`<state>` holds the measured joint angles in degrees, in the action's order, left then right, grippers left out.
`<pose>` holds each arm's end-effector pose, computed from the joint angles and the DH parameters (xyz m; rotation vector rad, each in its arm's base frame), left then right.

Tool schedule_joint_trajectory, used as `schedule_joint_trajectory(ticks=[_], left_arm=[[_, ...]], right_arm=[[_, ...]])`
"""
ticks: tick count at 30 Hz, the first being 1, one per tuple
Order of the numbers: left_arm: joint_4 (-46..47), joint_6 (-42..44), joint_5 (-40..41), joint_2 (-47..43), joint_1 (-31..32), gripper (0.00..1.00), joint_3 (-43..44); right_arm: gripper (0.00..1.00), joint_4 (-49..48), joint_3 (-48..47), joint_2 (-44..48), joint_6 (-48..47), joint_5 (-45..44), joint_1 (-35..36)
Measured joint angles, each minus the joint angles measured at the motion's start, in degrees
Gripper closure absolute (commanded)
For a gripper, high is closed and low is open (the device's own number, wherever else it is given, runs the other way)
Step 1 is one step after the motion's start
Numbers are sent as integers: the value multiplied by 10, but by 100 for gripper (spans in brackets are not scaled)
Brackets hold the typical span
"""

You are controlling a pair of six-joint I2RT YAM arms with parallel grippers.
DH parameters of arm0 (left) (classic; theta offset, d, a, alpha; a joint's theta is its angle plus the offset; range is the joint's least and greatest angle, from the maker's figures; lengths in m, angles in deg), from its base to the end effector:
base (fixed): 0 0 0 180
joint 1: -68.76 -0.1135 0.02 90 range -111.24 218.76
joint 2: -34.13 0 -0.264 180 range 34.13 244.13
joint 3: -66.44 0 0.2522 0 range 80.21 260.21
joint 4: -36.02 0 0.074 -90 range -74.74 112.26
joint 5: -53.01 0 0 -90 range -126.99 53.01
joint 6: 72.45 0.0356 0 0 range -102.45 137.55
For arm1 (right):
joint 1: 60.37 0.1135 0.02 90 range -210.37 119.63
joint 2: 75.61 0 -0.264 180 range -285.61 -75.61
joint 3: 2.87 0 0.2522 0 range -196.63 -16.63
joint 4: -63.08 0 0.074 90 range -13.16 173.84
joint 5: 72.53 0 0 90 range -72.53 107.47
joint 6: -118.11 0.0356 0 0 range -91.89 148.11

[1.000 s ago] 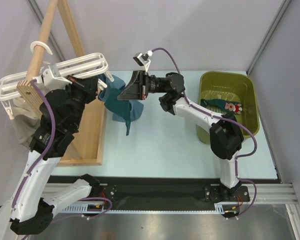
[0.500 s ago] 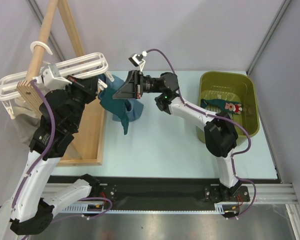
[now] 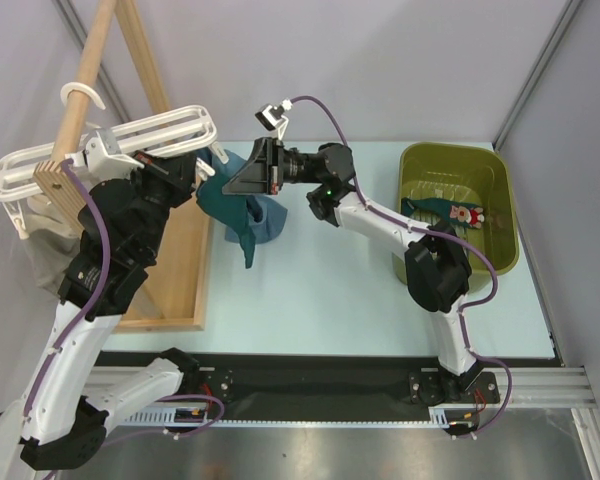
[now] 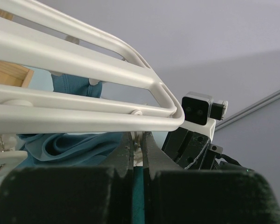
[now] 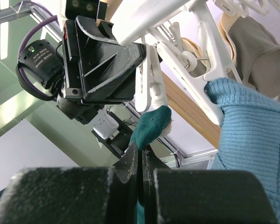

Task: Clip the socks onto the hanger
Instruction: Clamp the sock onto the hanger.

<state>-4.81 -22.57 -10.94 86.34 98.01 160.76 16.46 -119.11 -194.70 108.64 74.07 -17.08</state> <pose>0.1396 -0.0603 0.4936 -0.5085 1.4984 -0.6032 0.3201 0.3424 0.3964 -0.8389 1.2930 2.2216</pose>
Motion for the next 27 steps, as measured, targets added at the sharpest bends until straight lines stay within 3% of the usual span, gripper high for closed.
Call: schedule_joint_trajectory(ticks=[27], left_arm=[[0, -4, -14, -2, 0, 100, -1]], right_arm=[[100, -1, -78, -51, 24, -5, -2]])
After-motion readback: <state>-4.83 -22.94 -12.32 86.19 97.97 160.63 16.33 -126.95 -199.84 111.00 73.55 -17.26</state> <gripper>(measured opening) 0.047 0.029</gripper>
